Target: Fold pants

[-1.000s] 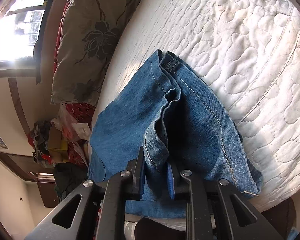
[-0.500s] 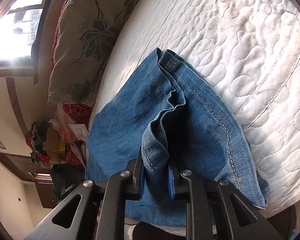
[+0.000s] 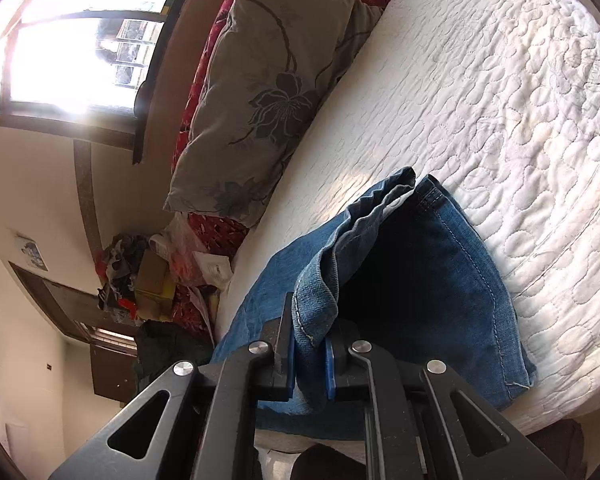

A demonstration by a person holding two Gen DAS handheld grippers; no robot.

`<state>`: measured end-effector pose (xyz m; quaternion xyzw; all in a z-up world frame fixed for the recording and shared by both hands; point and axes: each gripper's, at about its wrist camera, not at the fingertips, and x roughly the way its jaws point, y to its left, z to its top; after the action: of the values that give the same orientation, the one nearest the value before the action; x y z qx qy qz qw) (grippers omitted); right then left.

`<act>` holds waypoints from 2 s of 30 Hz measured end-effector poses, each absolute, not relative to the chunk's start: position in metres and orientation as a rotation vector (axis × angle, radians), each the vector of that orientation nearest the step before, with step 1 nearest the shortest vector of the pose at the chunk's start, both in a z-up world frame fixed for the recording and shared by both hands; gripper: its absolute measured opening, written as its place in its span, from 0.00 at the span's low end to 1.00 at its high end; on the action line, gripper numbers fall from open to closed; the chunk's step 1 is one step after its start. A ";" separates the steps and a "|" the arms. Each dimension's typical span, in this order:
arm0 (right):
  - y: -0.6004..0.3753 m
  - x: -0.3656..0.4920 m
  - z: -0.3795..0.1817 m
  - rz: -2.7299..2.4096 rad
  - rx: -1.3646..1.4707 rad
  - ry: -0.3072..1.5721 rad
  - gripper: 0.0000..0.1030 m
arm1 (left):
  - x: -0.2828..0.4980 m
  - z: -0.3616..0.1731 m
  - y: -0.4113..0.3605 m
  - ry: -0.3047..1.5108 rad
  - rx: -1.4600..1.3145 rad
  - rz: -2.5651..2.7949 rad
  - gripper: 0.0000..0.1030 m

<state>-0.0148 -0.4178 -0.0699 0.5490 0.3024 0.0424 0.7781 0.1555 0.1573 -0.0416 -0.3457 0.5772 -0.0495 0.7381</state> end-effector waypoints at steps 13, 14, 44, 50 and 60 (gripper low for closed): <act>-0.399 -0.050 -0.128 -0.065 1.017 0.969 0.22 | 0.111 -0.125 0.187 1.448 -0.762 -0.039 0.08; -0.403 -0.053 -0.120 -0.067 1.011 0.962 0.25 | 0.109 -0.116 0.189 1.441 -0.725 -0.060 0.09; -0.181 0.258 -0.081 0.456 0.000 1.236 0.04 | 0.263 -0.098 0.208 1.469 -0.532 -0.272 0.51; -0.220 0.274 -0.079 0.332 0.149 1.164 0.02 | 0.254 -0.088 0.198 1.406 -0.305 -0.111 0.51; -0.258 0.244 -0.053 0.285 0.433 1.071 0.17 | 0.224 -0.063 0.235 1.352 -0.559 -0.146 0.51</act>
<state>0.2444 -0.2577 -0.0528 0.2039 0.5043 0.1342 0.8283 0.2239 0.2354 -0.0633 -0.2550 0.6167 -0.0667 0.7418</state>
